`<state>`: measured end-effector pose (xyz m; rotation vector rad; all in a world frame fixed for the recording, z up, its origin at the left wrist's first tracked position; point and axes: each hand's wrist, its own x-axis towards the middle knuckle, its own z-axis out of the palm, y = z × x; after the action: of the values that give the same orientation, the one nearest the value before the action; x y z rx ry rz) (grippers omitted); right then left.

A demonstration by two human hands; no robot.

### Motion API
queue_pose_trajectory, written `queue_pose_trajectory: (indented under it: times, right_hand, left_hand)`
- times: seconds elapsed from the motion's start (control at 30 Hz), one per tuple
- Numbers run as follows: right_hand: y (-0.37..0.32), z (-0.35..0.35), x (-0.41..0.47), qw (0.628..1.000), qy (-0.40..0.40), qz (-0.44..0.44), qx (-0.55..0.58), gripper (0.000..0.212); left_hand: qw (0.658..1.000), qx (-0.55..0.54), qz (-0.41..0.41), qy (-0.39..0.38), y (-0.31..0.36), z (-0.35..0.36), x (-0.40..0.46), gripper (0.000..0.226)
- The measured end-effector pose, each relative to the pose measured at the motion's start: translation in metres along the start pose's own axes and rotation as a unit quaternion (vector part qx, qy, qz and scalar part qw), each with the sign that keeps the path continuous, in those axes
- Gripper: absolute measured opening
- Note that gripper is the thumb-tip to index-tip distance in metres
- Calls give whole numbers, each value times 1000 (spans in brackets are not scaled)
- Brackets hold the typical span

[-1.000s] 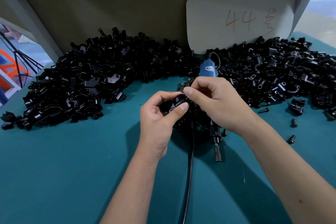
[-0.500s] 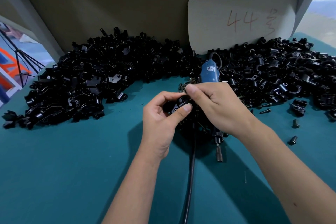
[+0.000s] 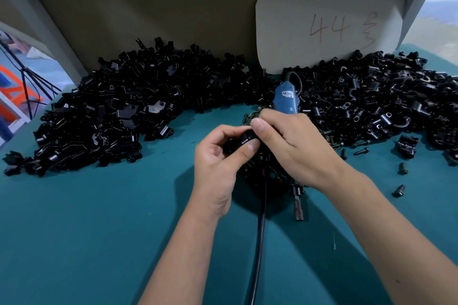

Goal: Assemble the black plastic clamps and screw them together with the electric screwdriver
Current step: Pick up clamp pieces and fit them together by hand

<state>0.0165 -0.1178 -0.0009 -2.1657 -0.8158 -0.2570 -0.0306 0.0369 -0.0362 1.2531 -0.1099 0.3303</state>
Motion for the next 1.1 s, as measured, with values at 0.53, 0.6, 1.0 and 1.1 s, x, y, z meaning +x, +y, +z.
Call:
queue_pose_trajectory:
  times: [0.53, 0.6, 1.0, 1.1]
  right_hand:
    - [-23, 4, 3, 994, -4, 107, 9, 50]
    - [-22, 6, 4, 990, -4, 141, 10, 51]
    - [-15, 12, -2, 998, 48, 6, -36, 46]
    - [-12, 12, -3, 997, 62, -24, -35, 44]
  left_hand:
    - [1000, -1, 1, 5, 1, -5, 3, 25]
    - [1000, 23, 17, 10, 0, -4, 3, 26]
    - [990, -88, -105, 10, 3, 2, 2, 17]
    - [988, -98, -121, -7, 5, 2, 3, 21]
